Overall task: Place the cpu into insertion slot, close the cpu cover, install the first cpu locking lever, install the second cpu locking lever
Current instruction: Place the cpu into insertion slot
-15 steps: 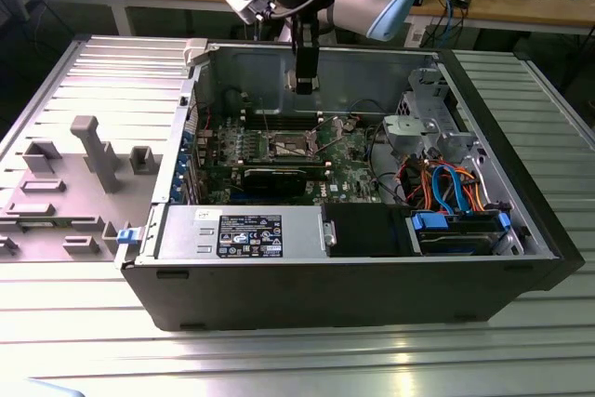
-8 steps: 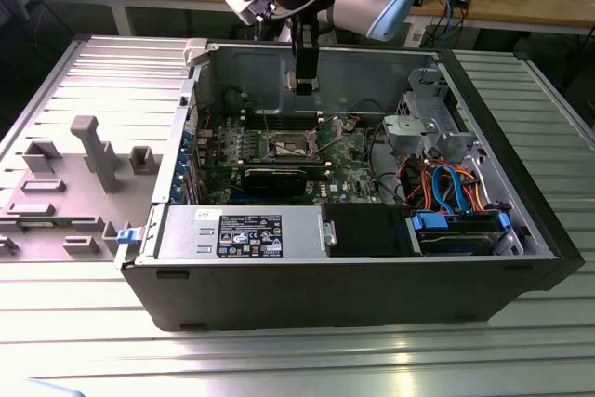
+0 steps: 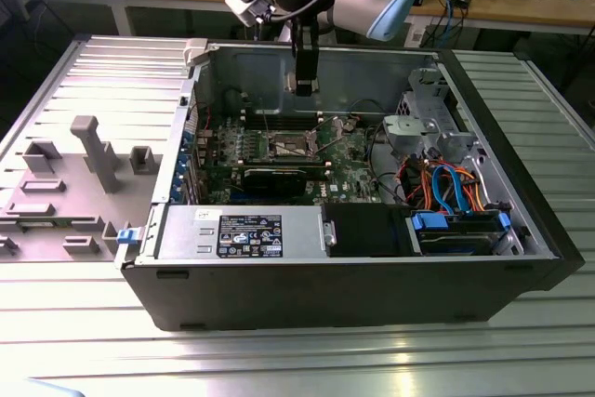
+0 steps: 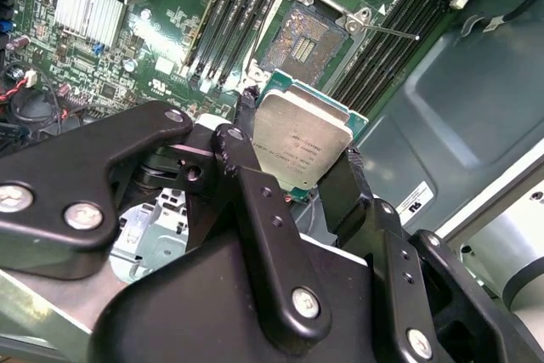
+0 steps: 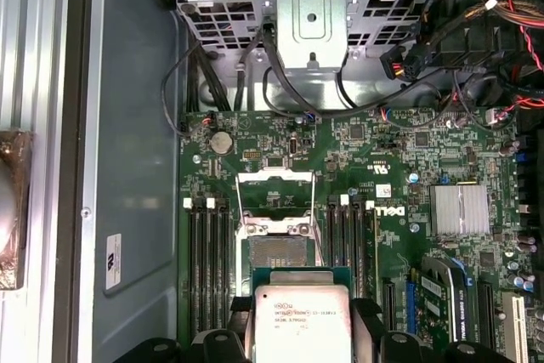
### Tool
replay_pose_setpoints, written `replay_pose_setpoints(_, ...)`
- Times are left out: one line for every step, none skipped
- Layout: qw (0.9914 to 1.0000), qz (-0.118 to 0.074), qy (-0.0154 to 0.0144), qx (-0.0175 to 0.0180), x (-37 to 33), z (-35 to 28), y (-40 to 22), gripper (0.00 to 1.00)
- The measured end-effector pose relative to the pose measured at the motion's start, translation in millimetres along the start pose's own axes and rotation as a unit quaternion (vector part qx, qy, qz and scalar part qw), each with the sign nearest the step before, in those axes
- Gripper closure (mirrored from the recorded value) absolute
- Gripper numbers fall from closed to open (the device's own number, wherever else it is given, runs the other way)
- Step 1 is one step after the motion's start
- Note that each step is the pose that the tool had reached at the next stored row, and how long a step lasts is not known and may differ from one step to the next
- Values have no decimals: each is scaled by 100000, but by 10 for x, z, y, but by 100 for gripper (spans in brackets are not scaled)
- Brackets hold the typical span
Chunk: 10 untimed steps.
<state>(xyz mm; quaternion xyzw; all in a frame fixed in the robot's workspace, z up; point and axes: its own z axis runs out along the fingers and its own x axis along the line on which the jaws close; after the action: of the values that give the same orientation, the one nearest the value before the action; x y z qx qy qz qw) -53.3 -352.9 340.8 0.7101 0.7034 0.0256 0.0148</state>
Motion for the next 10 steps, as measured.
replay_pose_setpoints(100000,-1,1,-3,0,2,0,45)
replay_pose_setpoints(100000,1,4,-7,0,4,0,45)
replay_pose_setpoints(100000,1,4,-5,0,6,0,45)
replay_pose_setpoints(100000,0,4,-3,0,10,0,45)
replay_pose_setpoints(100000,-1,1,-4,0,12,-1,45)
replay_pose_setpoints(100000,0,3,-3,0,16,-1,45)
replay_pose_setpoints(100000,0,3,-5,0,19,-1,45)
replay_pose_setpoints(100000,1,4,7,0,24,-1,45)
replay_pose_setpoints(100000,2,2,6,0,27,-1,45)
replay_pose_setpoints(100000,3,0,8,-1,28,-2,45)
